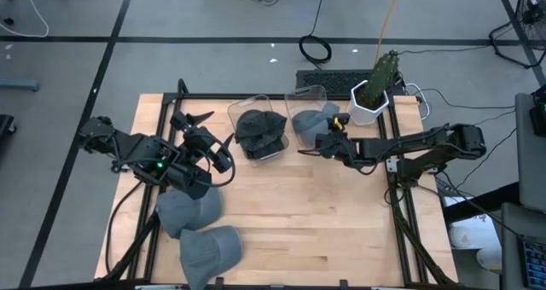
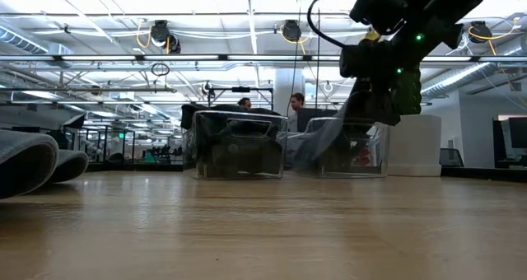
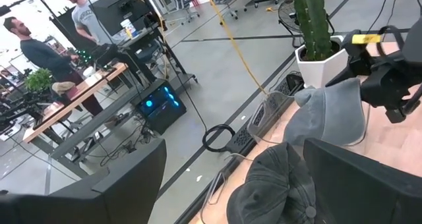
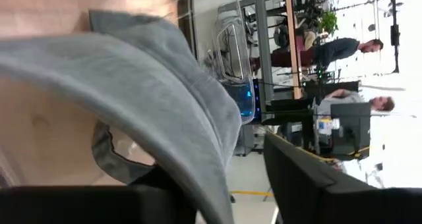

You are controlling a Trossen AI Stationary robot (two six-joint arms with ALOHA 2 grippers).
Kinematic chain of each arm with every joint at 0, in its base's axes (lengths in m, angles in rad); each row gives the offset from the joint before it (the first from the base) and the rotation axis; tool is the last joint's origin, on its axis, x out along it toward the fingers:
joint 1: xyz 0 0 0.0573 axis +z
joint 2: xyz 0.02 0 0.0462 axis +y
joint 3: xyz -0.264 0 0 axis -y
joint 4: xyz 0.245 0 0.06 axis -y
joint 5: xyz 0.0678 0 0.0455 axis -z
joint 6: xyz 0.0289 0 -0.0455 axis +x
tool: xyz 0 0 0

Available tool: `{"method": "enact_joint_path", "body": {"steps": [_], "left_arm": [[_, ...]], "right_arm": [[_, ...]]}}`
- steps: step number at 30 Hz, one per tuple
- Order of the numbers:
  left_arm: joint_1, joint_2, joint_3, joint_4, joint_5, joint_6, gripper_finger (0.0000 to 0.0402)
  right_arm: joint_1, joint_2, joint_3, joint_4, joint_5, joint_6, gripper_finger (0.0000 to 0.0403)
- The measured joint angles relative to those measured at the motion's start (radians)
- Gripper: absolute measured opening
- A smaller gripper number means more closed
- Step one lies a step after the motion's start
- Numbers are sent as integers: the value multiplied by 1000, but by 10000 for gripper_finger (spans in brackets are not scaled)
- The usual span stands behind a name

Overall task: Pick & Place hat
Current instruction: Put the top gray cap into the right transparent bin

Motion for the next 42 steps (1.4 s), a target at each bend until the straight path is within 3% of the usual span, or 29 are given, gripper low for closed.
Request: {"method": "enact_joint_path", "body": {"steps": [5,8,15,20,22,24,27,31,34,39,42], "left_arm": [[0,0,0,0,0,0,365],[1,0,0,0,0,0,365],[13,0,0,1,0,3,365],[14,0,0,1,0,5,365],[16,0,0,1,0,6,365],[17,0,0,1,7,6,365],[16,0,0,2,34,5,365],[16,0,0,3,105,5,365],[16,0,0,4,156,4,365],[16,0,0,5,270,4,365],[16,0,0,6,331,4,365]], "right_arm": [[27,-16,0,-42,53,113,192],[41,-46,0,-63,22,208,212],[74,-178,1,-93,-178,395,224],[71,-297,1,-92,-487,506,224],[68,-333,1,-95,-549,534,224],[67,-373,1,-95,-526,537,224],[67,-429,1,-103,-380,531,219],[33,-460,1,-109,-293,505,192],[-30,-441,1,-129,-366,496,147],[-165,-374,29,-146,-422,425,23],[-274,-323,101,-248,-482,457,8]]}}
